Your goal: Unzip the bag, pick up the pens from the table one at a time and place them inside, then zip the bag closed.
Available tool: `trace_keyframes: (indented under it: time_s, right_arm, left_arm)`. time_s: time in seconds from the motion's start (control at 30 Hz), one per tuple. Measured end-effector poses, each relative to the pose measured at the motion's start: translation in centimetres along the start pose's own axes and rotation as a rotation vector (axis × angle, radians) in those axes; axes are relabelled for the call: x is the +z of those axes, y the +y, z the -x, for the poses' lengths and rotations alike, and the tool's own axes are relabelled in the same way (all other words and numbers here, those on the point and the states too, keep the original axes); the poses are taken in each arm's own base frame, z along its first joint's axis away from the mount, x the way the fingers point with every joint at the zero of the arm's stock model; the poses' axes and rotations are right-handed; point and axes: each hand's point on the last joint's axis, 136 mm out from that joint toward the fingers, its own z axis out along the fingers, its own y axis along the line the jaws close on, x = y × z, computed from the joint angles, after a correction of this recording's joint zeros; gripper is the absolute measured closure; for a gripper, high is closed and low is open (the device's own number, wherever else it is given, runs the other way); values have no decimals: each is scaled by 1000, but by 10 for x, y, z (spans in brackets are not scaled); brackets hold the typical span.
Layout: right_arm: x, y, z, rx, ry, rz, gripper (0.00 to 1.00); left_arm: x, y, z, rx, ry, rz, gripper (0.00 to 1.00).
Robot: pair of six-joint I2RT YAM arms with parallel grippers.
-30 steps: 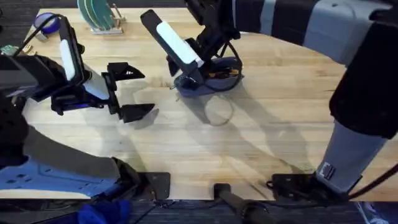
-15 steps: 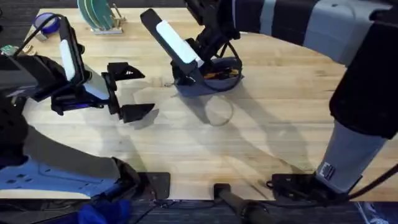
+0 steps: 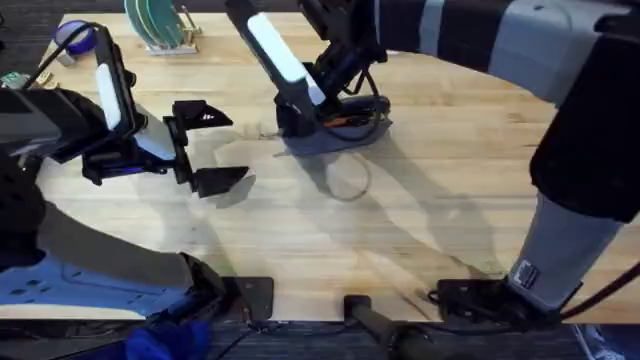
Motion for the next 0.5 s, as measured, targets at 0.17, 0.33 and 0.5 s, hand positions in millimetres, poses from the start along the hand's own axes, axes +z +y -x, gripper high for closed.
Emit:
trace_keyframes:
  time_s: [0.17,0.33,0.5]
  right_arm:
    - [-2,-1,6,115,-50,-1,969]
    - [-3,-1,8,247,-66,3,969]
    - [-3,-1,11,380,-85,11,969]
  left_arm:
    - [0,0,0,0,0,0,6]
    - [0,0,0,-1,0,0,6]
    - [0,-2,1,-10,-3,-6,6]
